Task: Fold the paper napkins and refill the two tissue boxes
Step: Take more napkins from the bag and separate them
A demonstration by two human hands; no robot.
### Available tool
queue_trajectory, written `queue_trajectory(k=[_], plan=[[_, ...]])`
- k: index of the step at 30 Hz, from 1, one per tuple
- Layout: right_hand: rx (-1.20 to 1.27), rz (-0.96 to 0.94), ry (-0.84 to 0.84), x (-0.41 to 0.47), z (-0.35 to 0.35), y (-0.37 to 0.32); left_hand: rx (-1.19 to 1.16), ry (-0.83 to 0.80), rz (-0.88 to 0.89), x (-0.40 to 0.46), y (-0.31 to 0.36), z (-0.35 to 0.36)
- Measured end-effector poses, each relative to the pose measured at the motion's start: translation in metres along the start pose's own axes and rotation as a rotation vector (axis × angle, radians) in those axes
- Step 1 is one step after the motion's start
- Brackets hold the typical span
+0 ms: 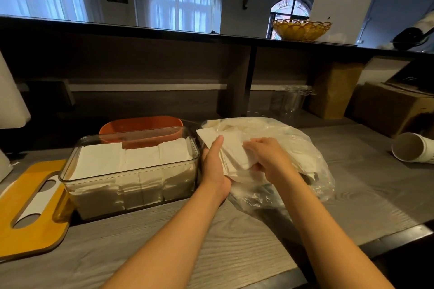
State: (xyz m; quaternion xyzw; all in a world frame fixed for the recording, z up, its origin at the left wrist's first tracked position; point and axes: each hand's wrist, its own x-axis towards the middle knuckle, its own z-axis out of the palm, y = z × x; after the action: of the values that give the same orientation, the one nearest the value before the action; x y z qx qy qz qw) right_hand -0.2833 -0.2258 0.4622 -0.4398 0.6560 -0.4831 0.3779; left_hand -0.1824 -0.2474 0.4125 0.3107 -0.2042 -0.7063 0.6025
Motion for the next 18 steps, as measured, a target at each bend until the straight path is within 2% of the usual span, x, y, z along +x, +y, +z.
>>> queue_trajectory(k=[5, 9, 13, 18], plan=[[-0.214, -0.062, -0.001, -0.002, -0.004, -0.006, 0.116, 0.062, 0.054, 0.0, -0.001, 0.001], [-0.338, -0.141, 0.023, -0.001, -0.013, -0.007, 0.093, 0.088, 0.077, -0.001, 0.0, 0.002], [-0.304, -0.149, 0.015, -0.001, -0.011, -0.006, 0.046, 0.072, 0.07, 0.0, -0.001, 0.001], [-0.256, -0.055, 0.001, 0.003, -0.01, -0.004, 0.093, 0.065, 0.077, 0.0, -0.001, 0.001]])
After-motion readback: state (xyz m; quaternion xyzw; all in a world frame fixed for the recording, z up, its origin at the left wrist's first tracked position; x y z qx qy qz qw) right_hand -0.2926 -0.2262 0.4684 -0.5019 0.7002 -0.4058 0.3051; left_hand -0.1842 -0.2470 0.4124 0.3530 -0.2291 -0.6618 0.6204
